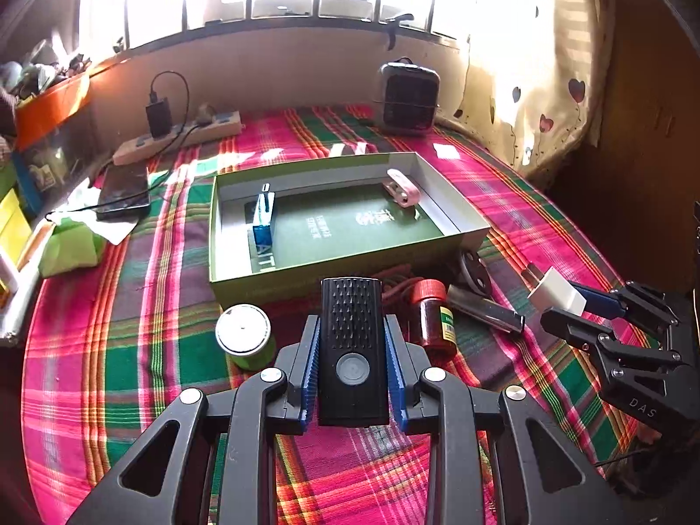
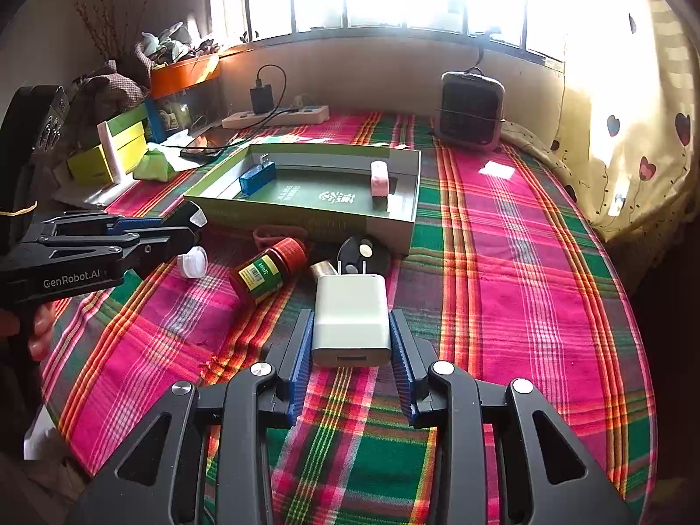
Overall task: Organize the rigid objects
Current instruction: 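Carry black device with left gripper while right gripper carries white charger into green box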
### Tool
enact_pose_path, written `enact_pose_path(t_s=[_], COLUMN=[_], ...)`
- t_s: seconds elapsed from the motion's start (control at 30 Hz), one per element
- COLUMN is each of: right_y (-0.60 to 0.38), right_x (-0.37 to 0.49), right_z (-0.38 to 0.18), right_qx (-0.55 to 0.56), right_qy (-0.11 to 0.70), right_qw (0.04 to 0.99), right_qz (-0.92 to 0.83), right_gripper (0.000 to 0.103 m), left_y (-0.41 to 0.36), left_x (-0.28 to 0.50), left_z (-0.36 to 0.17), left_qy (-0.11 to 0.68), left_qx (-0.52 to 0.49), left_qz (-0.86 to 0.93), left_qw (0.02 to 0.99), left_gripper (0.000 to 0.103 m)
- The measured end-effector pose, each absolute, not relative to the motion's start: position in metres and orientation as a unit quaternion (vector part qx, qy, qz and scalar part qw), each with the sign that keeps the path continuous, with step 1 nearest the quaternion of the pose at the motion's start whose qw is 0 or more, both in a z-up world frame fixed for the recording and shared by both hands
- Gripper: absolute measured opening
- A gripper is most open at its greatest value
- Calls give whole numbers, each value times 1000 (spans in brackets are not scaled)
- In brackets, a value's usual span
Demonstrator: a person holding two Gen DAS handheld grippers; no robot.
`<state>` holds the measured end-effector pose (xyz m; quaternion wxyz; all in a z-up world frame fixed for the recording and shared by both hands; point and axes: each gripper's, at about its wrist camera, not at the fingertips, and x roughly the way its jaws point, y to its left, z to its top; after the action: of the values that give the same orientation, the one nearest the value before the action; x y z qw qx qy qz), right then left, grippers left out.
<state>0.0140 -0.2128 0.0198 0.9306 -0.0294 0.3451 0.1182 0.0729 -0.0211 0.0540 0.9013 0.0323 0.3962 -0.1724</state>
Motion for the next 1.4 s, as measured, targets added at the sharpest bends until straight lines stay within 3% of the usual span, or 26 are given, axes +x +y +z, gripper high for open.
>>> enact_pose_path(t_s=[0.53, 1.4], right_y=[-205, -198], right_x=[85, 174], right_z=[43, 13], right_qx=[-23, -5], right_qy=[349, 415], right_qw=[928, 897], right_qz=[133, 155], right_gripper=[35, 35], left_y=[-20, -51], left_x=[138, 228], left_z=[66, 31], left_qy=[401, 446], left_qx=[22, 41], left_qz=[-170, -162], left_qw=[900, 879], left_gripper=[26, 26])
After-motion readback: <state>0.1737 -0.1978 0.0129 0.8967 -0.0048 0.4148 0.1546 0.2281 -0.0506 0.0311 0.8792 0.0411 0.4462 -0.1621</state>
